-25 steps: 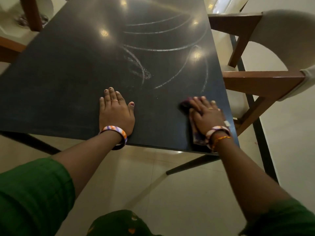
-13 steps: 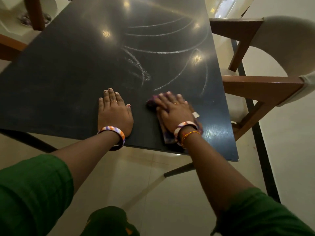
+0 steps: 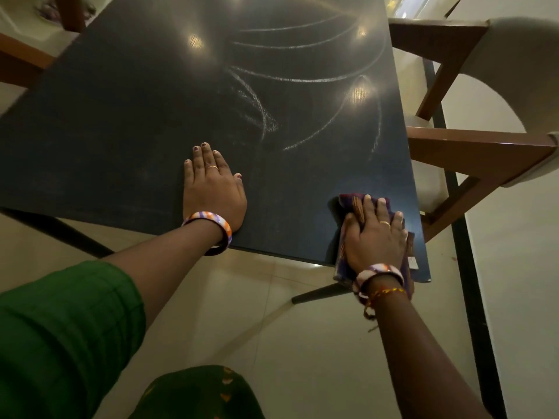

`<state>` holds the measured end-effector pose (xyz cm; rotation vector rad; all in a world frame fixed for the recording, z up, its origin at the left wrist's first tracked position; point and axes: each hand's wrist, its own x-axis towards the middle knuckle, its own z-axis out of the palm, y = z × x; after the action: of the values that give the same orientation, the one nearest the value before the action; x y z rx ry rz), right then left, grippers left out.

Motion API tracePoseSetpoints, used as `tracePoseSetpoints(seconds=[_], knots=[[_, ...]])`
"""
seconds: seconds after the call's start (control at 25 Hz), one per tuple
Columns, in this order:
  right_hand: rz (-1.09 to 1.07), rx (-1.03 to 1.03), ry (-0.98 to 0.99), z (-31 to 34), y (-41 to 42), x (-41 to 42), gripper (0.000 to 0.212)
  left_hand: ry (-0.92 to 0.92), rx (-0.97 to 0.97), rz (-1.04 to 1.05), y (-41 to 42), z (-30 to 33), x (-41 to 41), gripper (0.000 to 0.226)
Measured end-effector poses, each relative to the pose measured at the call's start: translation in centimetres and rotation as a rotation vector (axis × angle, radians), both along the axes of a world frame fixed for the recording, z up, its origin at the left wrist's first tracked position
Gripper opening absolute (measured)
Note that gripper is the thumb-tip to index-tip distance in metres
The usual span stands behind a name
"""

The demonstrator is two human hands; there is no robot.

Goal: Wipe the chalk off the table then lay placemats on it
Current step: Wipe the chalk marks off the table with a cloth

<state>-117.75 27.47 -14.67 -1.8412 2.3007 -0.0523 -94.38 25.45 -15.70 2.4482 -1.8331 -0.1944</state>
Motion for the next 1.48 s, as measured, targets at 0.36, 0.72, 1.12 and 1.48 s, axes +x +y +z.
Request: tracePoseSetpoints(seconds=[0.36,0.72,1.12,1.48], knots=[[-0.29,0.013,-0.198,-0.1,-10.9,-5.6,0.056,-0.04,-0.008,-0.005,-0.3,-0.3,0.1,0.06],[-0.556,-0.272,-0.05,-1.2,3.9,-1.4,0.049,-0.016,-0.015,-0.011,-0.3,-0.3,0.0,0.06],[0.18,-0.072,-0.026,-0.4,-1.2,1.9,0.053,-0.05,-0.033,-0.04,-0.1,-0.1,0.1,0.06],[0.205,-0.037,-0.053,0.3,-3.0,12.5,0.054,-0.039,-0.025,-0.262,-0.5,0.3,3.4,0.059]])
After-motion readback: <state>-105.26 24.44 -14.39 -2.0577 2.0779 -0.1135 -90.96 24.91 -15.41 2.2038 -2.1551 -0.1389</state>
